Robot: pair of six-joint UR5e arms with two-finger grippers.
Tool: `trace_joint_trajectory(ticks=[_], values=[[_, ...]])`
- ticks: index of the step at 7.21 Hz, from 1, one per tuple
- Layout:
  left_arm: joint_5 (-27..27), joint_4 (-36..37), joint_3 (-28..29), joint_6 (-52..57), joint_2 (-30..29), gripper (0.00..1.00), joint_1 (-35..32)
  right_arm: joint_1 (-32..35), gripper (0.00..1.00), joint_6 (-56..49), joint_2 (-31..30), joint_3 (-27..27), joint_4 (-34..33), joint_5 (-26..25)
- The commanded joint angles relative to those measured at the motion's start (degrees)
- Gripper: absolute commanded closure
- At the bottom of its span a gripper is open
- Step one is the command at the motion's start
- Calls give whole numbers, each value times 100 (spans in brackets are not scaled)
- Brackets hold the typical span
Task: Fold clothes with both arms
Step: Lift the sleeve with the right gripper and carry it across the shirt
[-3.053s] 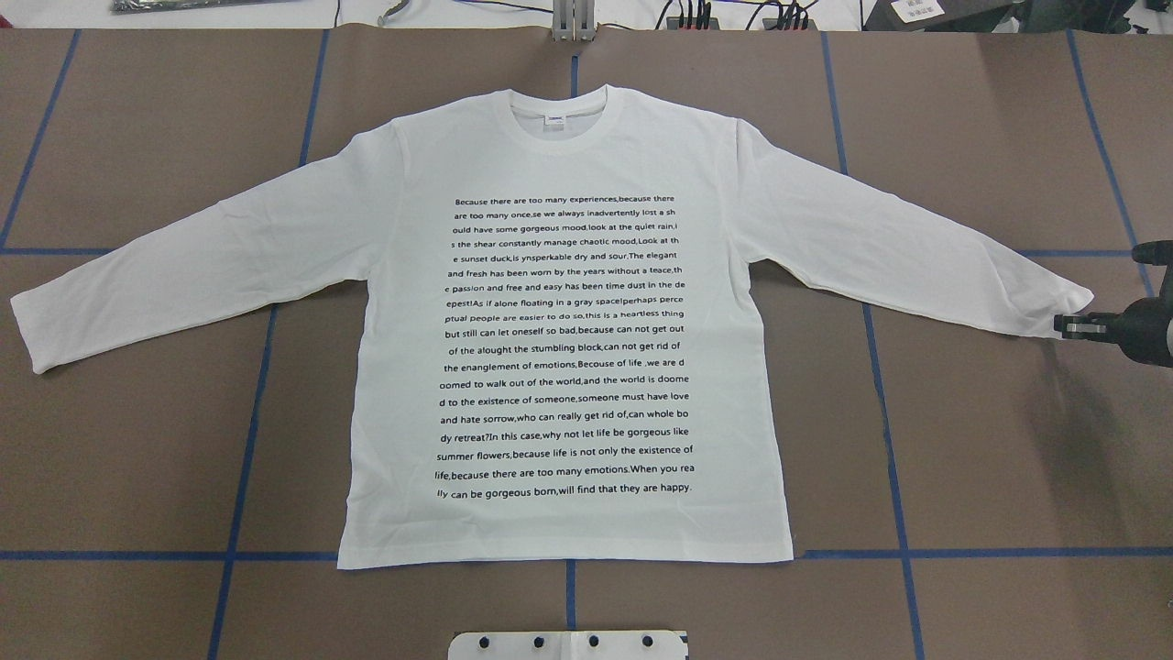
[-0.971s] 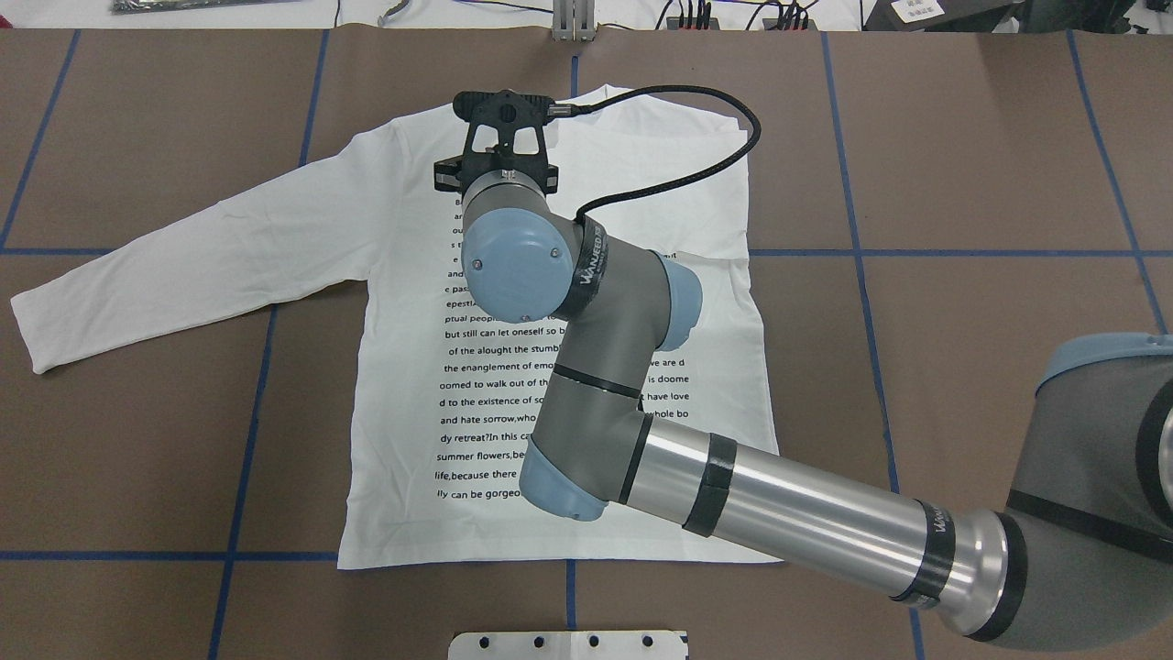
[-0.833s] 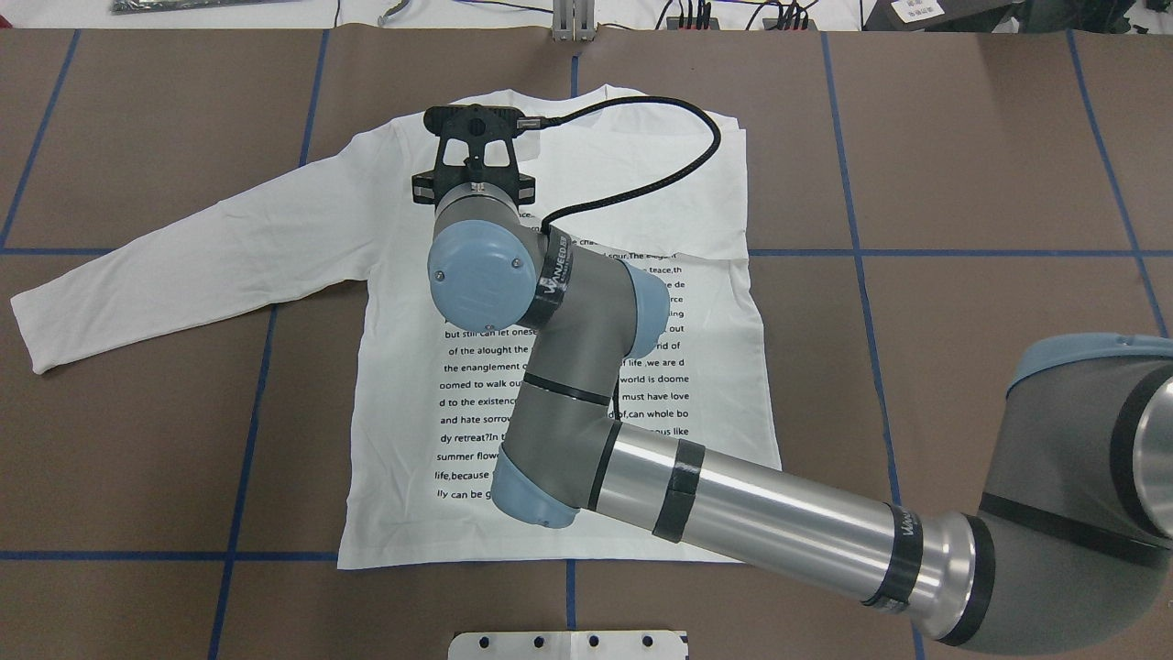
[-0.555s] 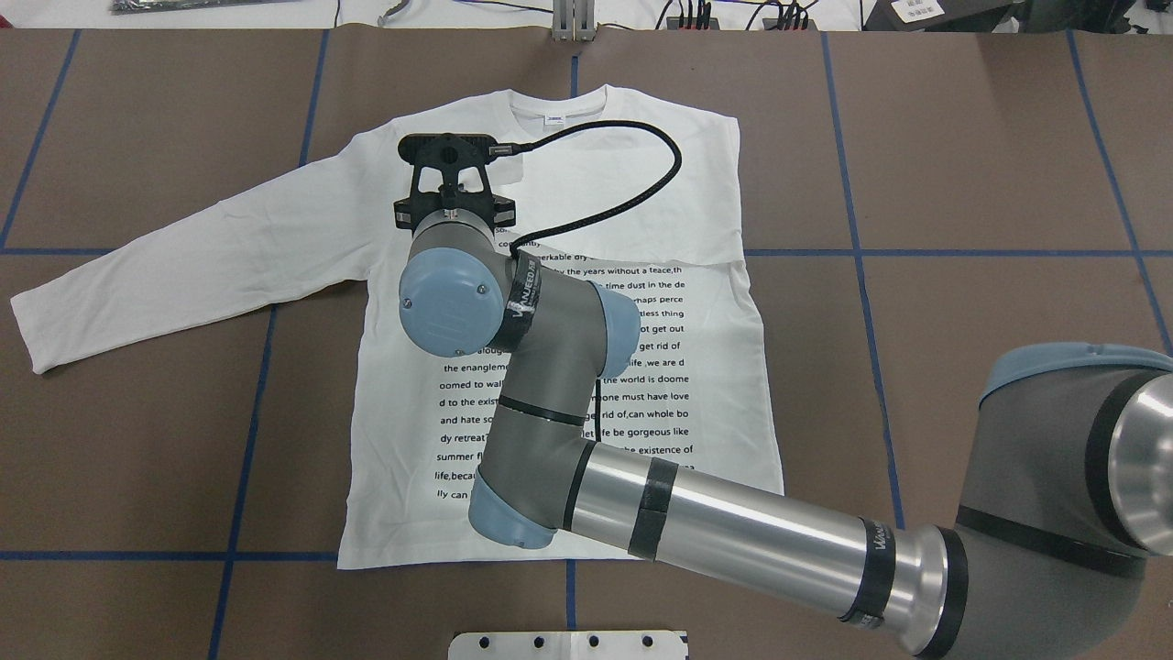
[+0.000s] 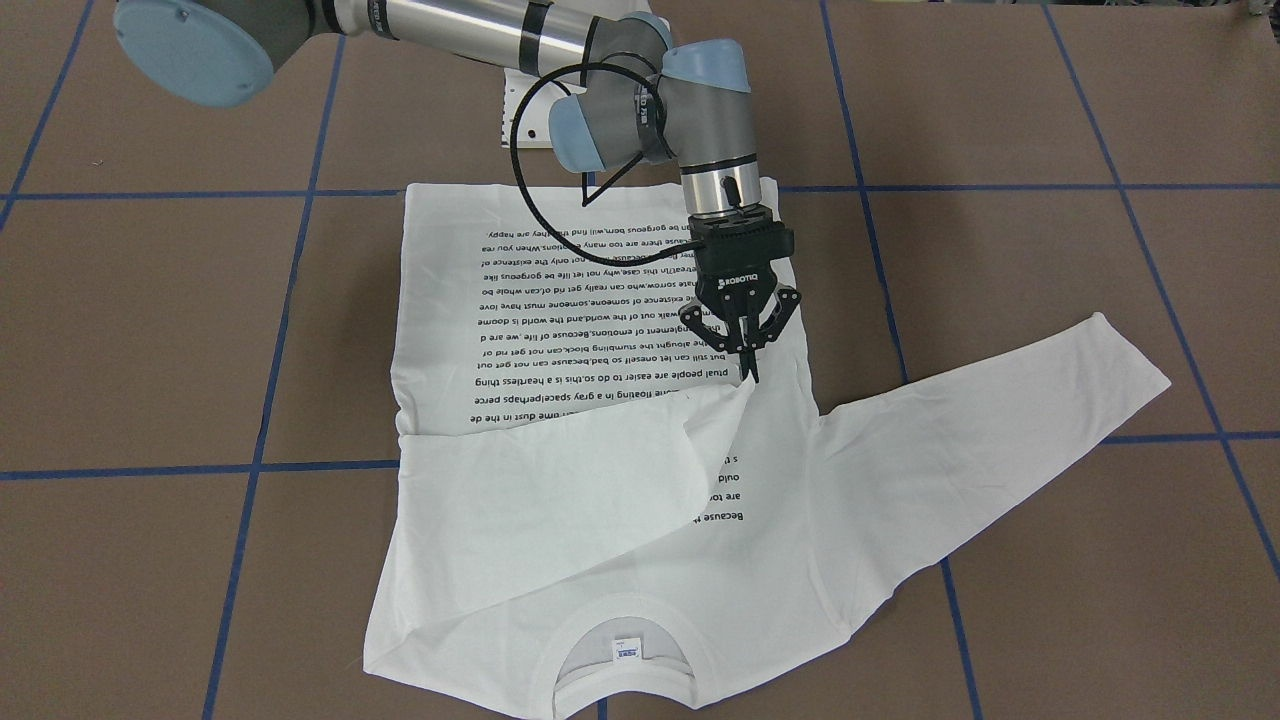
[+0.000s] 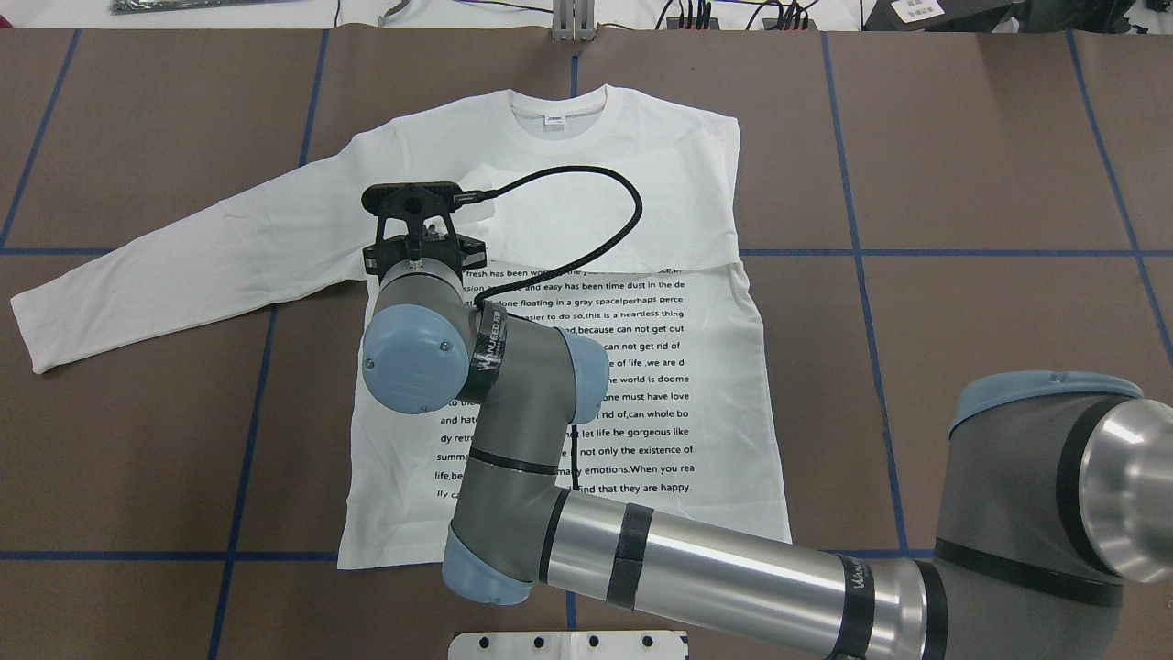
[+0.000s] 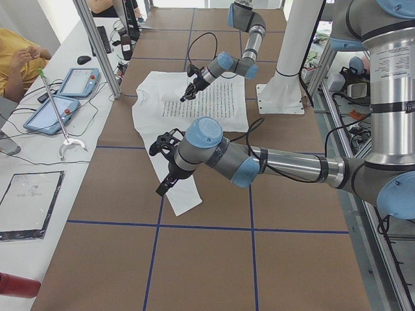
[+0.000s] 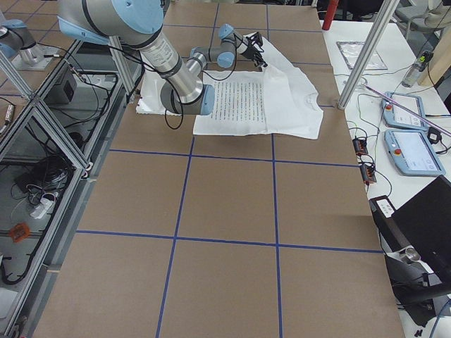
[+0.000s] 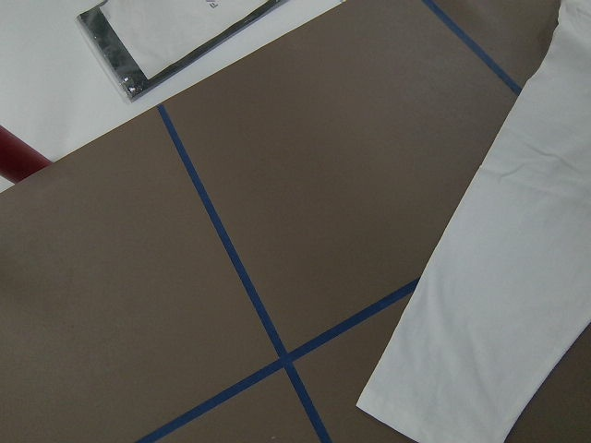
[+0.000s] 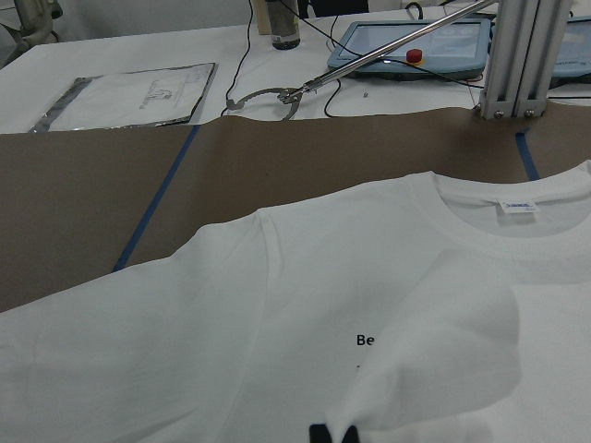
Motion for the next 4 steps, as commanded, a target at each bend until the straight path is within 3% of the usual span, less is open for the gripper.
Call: trace_joint_trajectory(ticks=[1,3,4], values=[[0,-2,-6,8,13,0,-8,-57,1,431,83,0,-2,-21],[0,-2,-15,-10,4,0,-8,-31,0,443,232,17,-254,40],[0,7,-6,-106,-39,0,-8,117,0,504,241,43,-527,310]])
